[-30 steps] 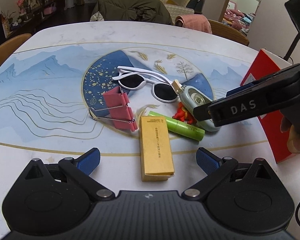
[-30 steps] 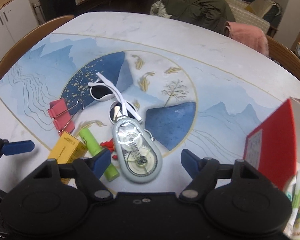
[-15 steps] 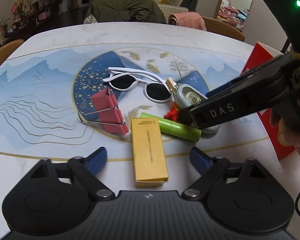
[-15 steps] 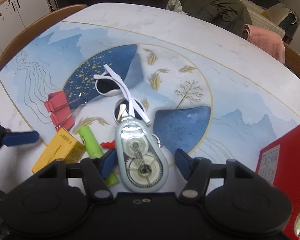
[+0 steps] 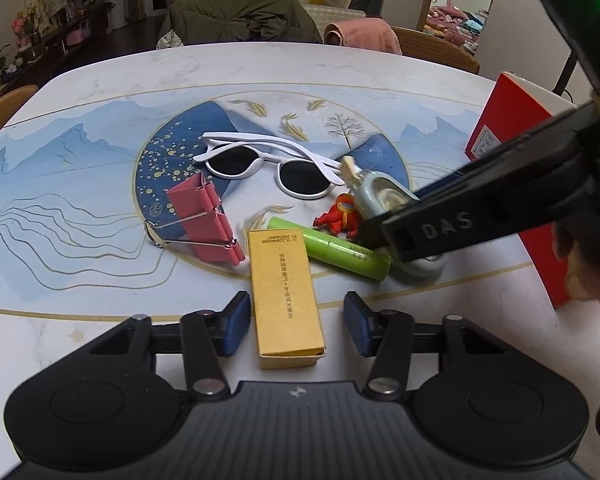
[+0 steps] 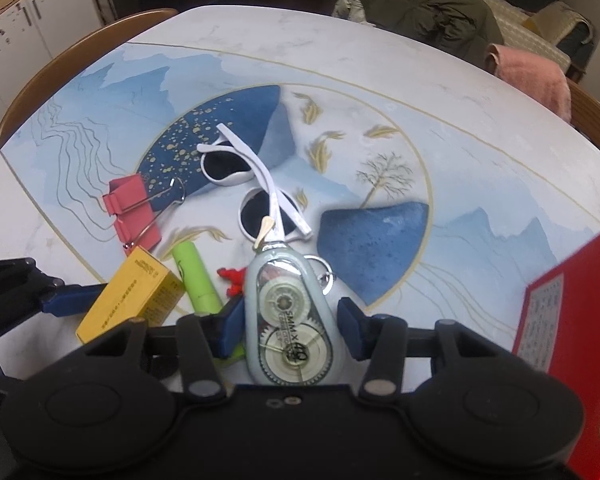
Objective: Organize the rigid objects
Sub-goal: 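Grasp the yellow box with the left tool while the right tool grasps the correction tape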
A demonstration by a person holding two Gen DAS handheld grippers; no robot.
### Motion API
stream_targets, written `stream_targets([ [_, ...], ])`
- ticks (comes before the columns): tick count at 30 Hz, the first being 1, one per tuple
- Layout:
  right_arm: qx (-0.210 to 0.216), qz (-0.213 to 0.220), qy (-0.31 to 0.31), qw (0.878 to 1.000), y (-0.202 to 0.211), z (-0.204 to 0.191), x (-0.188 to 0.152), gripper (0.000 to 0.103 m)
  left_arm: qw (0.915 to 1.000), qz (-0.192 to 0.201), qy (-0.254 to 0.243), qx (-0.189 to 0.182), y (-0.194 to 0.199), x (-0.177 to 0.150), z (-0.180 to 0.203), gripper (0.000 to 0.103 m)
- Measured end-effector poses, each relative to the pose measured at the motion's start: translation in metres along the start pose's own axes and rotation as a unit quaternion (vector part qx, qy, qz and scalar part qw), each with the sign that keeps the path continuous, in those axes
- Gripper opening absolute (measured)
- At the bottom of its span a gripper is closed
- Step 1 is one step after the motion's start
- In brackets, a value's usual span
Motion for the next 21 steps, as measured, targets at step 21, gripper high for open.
stream_targets([
  [21,0.003,-0.010,-0.084,0.996,0.065,0.002,-0.055,0.048,0.9996,0.000,-0.001,-0.030,0.028,-0.010,0.017,0.029],
])
Point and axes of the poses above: each gripper's, at about its wrist camera, not at the fingertips, and y roughly against the way its jaws point, z to its right, x to its top, the point moved 9 cm from there along -y, roughly the way its jaws point, and after that the axes turned 7 degrees about -y, right-handed, at the moved point
